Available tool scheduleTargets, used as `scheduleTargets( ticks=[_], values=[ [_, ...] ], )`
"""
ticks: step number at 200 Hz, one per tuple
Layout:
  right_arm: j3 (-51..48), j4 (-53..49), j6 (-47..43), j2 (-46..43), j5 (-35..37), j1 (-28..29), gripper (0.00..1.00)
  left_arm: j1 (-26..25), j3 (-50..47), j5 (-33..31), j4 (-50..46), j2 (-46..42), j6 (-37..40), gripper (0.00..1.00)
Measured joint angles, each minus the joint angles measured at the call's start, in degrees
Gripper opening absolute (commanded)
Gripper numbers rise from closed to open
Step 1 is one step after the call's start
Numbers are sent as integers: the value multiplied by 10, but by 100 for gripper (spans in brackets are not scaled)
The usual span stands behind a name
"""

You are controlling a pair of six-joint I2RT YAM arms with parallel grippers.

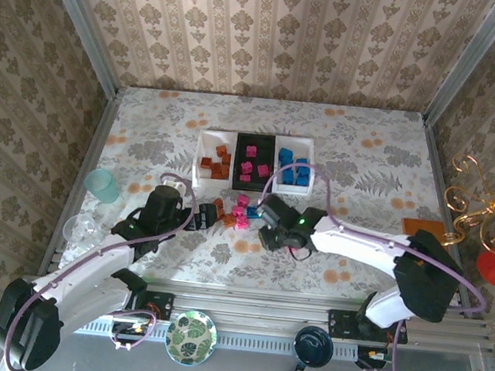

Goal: Sort the legos into containers by color
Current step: Pick up the lego from the bottom-center of the table, then place the lego in the container, then pick up the lego from the bottom-center of the table.

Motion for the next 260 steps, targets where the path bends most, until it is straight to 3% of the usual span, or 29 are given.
scheduleTargets(
  ticks=[44, 87, 104, 117, 132, 150, 191, 260],
  values=[
    [99, 36, -14, -4, 17, -126, 25, 0, 0, 5, 0, 0, -4, 100],
    [225, 57, -16, 123, 49, -209, 27, -1, 0, 8, 0, 0, -9, 100],
    [269, 51, -16, 183, 56, -227, 32, -2, 0, 8, 0, 0, -9, 100],
    [297, 42, -16, 218, 58, -235, 44, -4, 0, 9, 0, 0, -9, 100],
    [319, 32, -21, 243, 58, -239, 60, -4, 0, 10, 0, 0, -9, 100],
    [332, 21, -20, 251, 58, -240, 68, -4, 0, 10, 0, 0, -9, 100],
    [303, 24, -22, 218, 57, -233, 71, -5, 0, 10, 0, 0, -9, 100],
    [55, 55, 25, 6, 66, -122, 73, -8, 0, 17, 9, 8, -9, 100]
  ],
)
